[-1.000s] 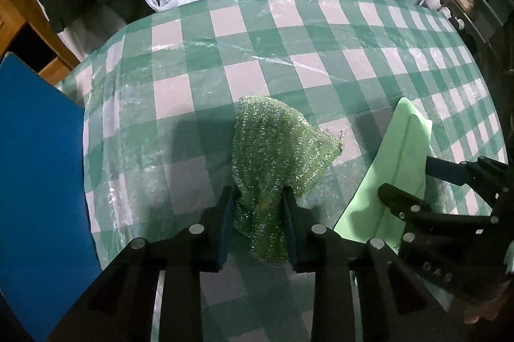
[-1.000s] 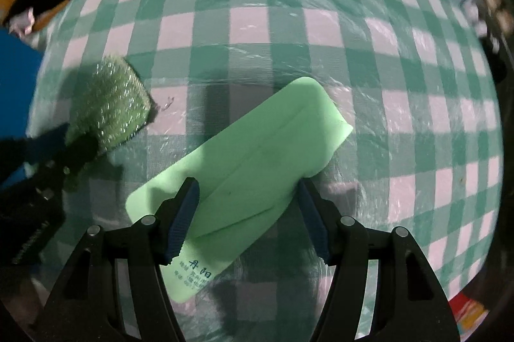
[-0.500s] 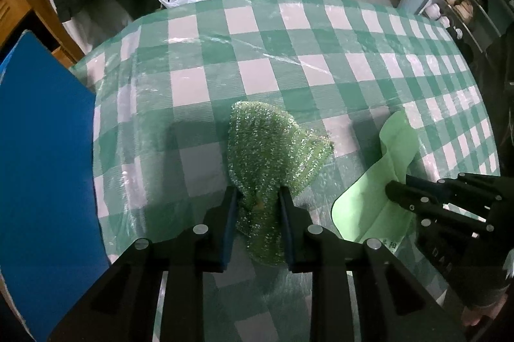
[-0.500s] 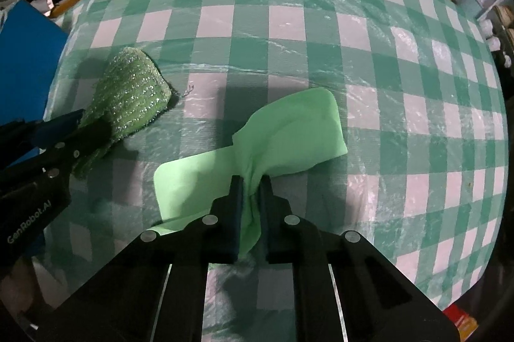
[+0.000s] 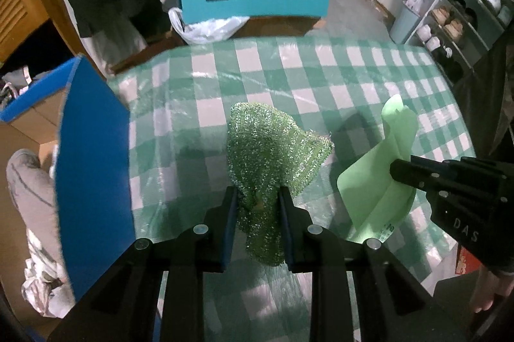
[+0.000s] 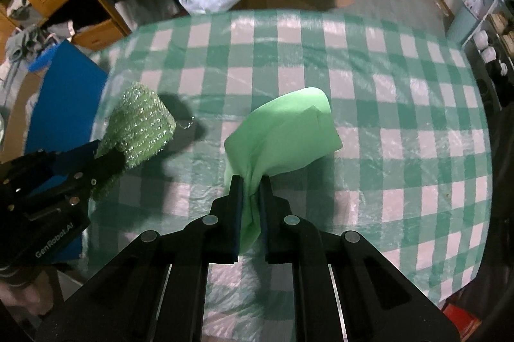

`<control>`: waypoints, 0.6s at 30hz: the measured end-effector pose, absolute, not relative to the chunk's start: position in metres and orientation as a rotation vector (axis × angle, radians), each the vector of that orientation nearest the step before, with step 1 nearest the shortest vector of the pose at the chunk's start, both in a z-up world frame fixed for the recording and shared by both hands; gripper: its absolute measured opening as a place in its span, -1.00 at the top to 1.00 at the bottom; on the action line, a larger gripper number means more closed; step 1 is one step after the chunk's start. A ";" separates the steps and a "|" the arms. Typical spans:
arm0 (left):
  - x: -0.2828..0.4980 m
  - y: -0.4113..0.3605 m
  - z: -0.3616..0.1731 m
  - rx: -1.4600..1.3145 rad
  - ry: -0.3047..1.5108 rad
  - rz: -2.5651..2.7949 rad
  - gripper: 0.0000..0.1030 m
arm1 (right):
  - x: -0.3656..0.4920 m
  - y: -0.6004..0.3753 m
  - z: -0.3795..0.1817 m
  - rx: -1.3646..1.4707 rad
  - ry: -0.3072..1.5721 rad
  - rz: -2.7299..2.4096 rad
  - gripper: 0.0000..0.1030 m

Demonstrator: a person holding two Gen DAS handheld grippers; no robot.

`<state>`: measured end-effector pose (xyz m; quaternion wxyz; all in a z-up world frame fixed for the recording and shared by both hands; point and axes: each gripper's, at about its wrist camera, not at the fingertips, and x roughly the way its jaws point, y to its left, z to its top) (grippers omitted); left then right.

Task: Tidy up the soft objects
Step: 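Lift the green cloth and scrubber and carry both over the box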

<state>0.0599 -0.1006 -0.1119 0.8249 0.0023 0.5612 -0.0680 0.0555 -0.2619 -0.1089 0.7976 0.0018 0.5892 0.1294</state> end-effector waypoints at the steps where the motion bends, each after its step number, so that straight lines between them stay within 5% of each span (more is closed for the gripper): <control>1: 0.058 -0.100 -0.108 0.003 1.185 -0.144 0.53 | 0.056 -0.264 -0.101 0.006 1.259 0.280 0.82; 18: 0.027 -0.078 -0.049 -0.019 1.095 -0.119 0.53 | 0.039 -0.248 -0.033 -0.009 1.127 0.344 0.82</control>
